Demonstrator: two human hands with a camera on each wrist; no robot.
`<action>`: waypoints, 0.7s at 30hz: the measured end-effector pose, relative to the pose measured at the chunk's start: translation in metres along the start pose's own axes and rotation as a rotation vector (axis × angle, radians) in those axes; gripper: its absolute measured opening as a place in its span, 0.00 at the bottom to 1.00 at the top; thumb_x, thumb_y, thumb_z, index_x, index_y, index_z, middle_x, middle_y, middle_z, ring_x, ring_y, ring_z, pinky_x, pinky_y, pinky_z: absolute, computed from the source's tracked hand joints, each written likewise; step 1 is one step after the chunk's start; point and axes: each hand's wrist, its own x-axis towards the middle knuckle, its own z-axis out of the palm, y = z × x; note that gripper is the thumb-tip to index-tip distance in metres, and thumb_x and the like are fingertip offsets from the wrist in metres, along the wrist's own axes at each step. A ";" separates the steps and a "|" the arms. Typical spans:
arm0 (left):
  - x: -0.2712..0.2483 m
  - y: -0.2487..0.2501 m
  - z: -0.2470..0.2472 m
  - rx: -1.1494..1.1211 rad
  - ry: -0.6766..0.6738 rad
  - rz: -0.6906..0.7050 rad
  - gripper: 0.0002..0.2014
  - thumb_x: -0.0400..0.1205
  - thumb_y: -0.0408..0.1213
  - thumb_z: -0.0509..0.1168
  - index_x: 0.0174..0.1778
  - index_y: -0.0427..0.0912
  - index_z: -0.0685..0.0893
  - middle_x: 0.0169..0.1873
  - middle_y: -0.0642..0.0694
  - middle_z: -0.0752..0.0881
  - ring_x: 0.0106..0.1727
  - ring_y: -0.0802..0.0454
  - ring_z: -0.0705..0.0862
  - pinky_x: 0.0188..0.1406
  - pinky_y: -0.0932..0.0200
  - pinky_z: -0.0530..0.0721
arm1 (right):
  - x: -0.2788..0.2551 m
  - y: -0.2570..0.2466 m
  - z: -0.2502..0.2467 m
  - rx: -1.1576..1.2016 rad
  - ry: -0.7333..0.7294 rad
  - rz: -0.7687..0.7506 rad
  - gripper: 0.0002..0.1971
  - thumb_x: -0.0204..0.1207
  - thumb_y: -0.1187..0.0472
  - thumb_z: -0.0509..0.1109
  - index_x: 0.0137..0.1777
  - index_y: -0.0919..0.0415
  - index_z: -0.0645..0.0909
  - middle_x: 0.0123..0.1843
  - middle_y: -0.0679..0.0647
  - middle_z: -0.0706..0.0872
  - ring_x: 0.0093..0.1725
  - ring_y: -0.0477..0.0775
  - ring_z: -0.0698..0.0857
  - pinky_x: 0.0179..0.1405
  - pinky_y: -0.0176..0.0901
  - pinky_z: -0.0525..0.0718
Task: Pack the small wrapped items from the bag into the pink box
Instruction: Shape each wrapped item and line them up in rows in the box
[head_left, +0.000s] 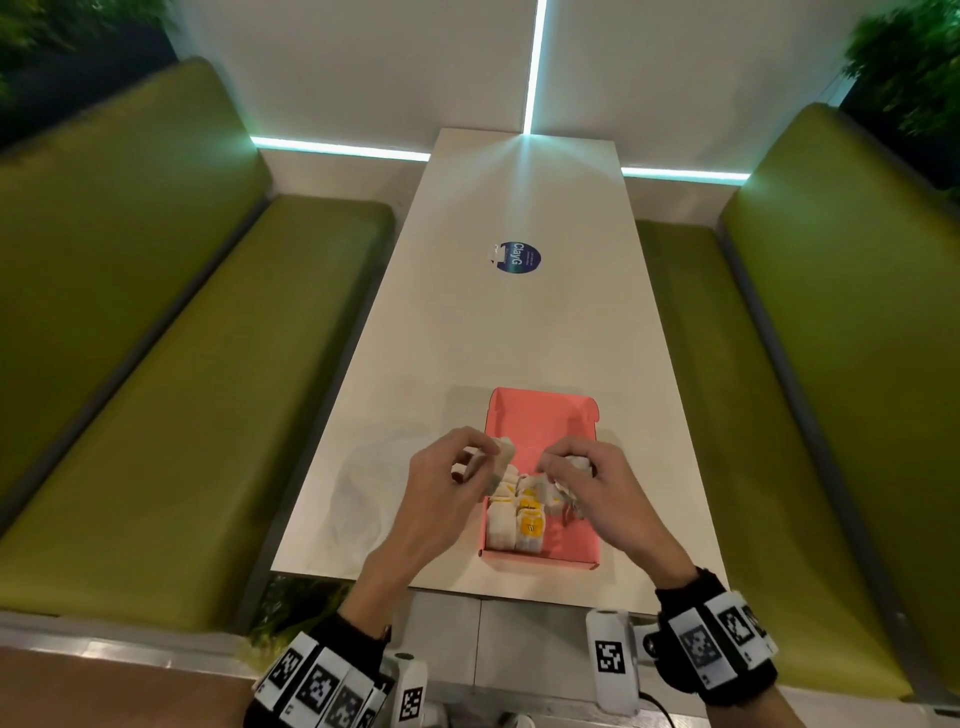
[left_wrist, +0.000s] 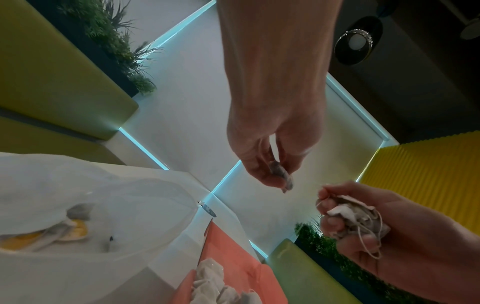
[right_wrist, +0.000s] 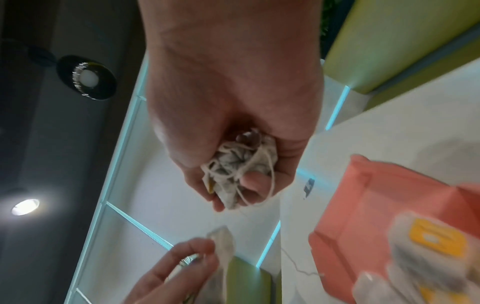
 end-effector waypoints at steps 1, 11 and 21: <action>-0.001 -0.001 -0.003 -0.006 -0.056 -0.021 0.06 0.83 0.25 0.68 0.47 0.41 0.86 0.38 0.53 0.89 0.34 0.54 0.86 0.31 0.58 0.87 | 0.002 -0.002 -0.005 -0.012 0.029 -0.017 0.09 0.80 0.68 0.70 0.40 0.61 0.88 0.37 0.49 0.88 0.37 0.43 0.83 0.41 0.38 0.79; -0.009 0.028 -0.007 -0.369 -0.205 -0.029 0.07 0.79 0.22 0.72 0.50 0.35 0.89 0.42 0.42 0.91 0.41 0.44 0.90 0.46 0.48 0.90 | 0.015 0.000 -0.001 -0.138 0.103 -0.087 0.10 0.82 0.65 0.69 0.40 0.54 0.85 0.36 0.41 0.86 0.36 0.42 0.81 0.38 0.37 0.78; 0.005 0.006 0.015 -0.123 0.220 0.024 0.14 0.79 0.24 0.72 0.58 0.44 0.90 0.59 0.49 0.88 0.59 0.62 0.86 0.51 0.65 0.87 | -0.022 0.008 0.031 -0.317 -0.104 -0.137 0.10 0.81 0.60 0.69 0.38 0.48 0.81 0.38 0.39 0.84 0.42 0.45 0.82 0.44 0.37 0.76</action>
